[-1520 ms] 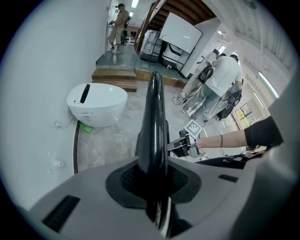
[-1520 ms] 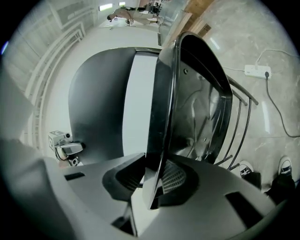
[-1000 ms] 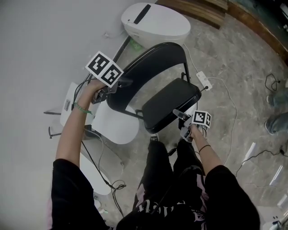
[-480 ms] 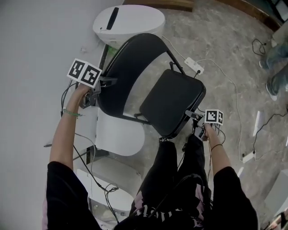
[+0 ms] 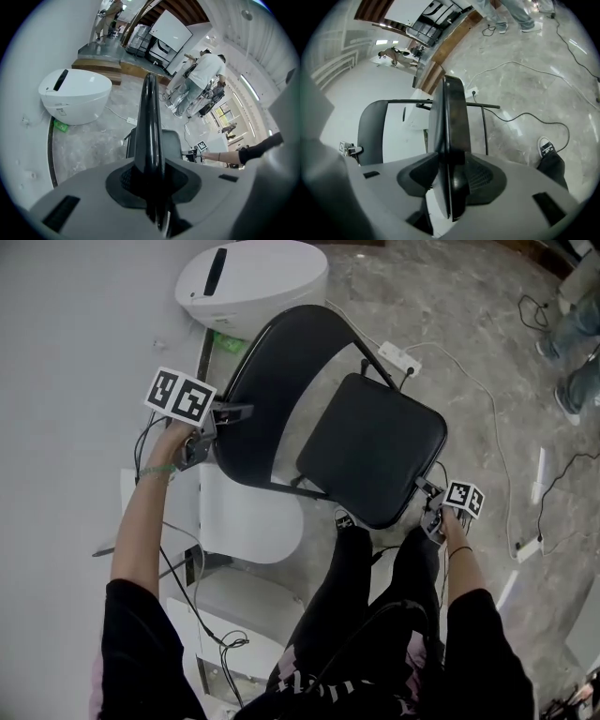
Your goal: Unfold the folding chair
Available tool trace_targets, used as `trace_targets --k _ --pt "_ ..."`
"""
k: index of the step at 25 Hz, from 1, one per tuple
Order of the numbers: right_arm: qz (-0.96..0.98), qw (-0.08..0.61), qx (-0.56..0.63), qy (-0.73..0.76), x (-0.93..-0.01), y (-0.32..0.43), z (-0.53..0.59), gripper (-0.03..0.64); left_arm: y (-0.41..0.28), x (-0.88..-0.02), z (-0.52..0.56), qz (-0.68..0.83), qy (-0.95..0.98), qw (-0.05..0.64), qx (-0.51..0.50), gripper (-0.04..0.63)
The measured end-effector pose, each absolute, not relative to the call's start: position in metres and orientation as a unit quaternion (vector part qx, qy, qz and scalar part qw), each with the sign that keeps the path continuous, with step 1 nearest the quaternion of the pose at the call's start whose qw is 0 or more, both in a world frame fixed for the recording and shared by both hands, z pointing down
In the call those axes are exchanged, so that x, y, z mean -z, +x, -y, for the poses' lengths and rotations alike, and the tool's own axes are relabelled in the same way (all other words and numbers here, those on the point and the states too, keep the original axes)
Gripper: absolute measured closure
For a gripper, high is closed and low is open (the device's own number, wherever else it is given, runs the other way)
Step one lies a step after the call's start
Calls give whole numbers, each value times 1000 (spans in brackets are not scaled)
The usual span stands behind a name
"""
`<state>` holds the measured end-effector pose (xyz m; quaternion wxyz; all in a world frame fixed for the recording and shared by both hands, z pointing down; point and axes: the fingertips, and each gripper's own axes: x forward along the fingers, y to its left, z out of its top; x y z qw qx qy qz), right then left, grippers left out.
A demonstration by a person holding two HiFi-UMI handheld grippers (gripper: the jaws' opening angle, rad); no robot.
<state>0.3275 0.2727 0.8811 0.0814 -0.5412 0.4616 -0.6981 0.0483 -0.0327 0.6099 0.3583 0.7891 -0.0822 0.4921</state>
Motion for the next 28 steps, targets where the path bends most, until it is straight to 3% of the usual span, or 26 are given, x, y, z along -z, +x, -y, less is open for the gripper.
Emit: trace_targets --k 2,3,4,7,11,19,22,25,28 --pt "-457 62 705 -539 -899 336 -290 469 58 -627 20 77 781 369 -497 520" --pt "-462 66 710 -527 -903 334 -292 385 63 -636 13 71 778 373 -501 522" --pt "-471 79 716 -510 -902 329 -288 356 69 -644 5 62 775 375 -506 523" --pt "-498 117 714 -478 -894 317 -264 354 82 -664 -10 35 765 379 -520 530" --pt "-532 95 698 -470 -897 315 -251 354 84 -668 -9 28 762 383 -522 534" --pt "-515 121 701 -477 -889 321 -270 354 93 -673 -9 85 787 367 -489 531" --pt "-521 111 699 -477 -880 321 -270 354 86 -677 4 129 785 347 -497 477" --pt "-535 92 695 -471 -866 318 -270 354 72 -680 21 176 778 323 -509 320" --pt "-547 93 687 -470 -845 313 -267 354 62 -670 26 183 783 305 -509 314"
